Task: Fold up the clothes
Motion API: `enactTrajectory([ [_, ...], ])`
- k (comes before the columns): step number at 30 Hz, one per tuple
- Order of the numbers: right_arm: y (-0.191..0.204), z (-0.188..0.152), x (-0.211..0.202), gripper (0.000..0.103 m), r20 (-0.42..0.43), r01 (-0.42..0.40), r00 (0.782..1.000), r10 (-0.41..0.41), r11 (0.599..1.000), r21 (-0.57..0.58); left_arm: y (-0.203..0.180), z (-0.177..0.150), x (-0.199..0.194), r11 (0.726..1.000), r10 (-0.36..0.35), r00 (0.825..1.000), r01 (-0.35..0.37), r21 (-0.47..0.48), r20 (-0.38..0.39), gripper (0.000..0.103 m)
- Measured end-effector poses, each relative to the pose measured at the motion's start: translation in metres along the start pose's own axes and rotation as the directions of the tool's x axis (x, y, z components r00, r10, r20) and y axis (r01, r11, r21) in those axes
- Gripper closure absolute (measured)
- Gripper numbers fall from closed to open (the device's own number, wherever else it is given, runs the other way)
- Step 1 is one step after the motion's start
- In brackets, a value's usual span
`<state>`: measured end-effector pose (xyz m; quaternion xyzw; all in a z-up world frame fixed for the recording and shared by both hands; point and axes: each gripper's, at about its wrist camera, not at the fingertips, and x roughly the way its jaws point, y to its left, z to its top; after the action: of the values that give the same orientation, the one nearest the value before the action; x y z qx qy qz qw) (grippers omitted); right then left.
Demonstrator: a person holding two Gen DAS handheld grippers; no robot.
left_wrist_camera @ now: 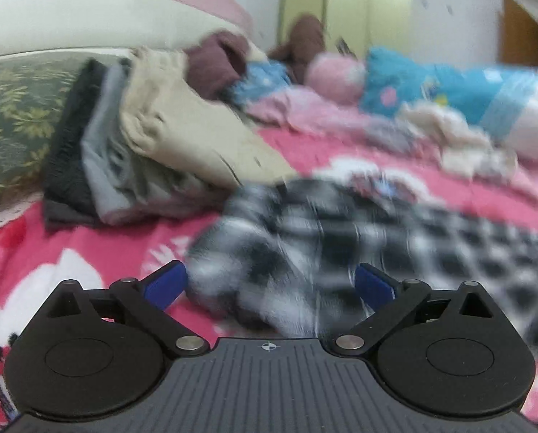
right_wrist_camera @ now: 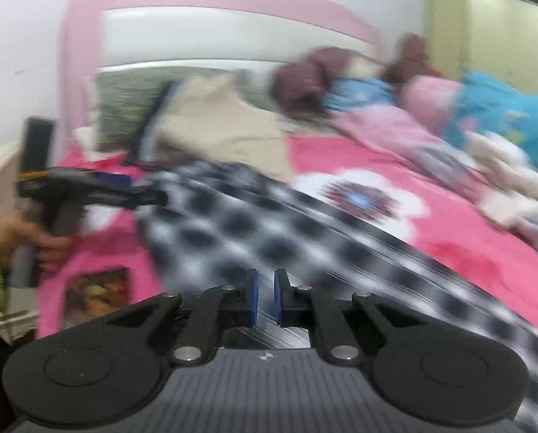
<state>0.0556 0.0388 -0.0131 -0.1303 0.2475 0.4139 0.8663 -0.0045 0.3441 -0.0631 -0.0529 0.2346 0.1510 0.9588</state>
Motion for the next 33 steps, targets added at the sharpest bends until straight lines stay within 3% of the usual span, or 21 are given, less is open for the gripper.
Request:
enactTrajectory([
  [5, -0.027, -0.053, -0.022, 0.093, -0.175, 0.008, 0.985, 0.009, 0.995, 0.099, -0.011, -0.006, 0.006, 0.997, 0.036, 0.999, -0.035, 0.065, -0.026, 0.001],
  [9, -0.032, -0.063, -0.059, 0.093, -0.157, 0.02, 0.988, -0.001, 0.993, 0.119, -0.007, -0.006, 0.007, 0.998, 0.034, 0.999, -0.032, 0.049, -0.031, 0.0],
  [14, -0.052, -0.054, -0.08, 0.092, -0.072, 0.108, 0.993, -0.098, 0.982, 0.157, -0.007, -0.006, 0.008, 0.999, 0.033, 0.999, -0.031, 0.043, -0.032, 0.0],
  [19, -0.074, -0.1, -0.093, 0.092, -0.166, 0.198, 0.973, -0.162, 0.952, 0.231, -0.003, -0.007, 0.009, 1.0, 0.022, 0.999, -0.021, 0.021, -0.035, 0.0],
  [24, -0.086, -0.113, -0.139, 0.091, -0.15, 0.225, 0.972, -0.184, 0.913, 0.339, -0.001, -0.006, 0.011, 1.0, 0.018, 0.999, -0.018, 0.002, -0.041, 0.0],
  [29, -0.113, -0.102, -0.138, 0.087, -0.053, 0.241, 0.969, -0.241, 0.876, 0.417, 0.001, -0.008, 0.01, 1.0, 0.011, 0.999, -0.012, -0.017, -0.044, 0.0],
  [33, -0.139, -0.144, -0.144, 0.086, -0.132, 0.329, 0.943, -0.305, 0.804, 0.495, 0.003, -0.008, 0.012, 0.999, 0.002, 0.999, -0.003, -0.034, -0.051, 0.0],
])
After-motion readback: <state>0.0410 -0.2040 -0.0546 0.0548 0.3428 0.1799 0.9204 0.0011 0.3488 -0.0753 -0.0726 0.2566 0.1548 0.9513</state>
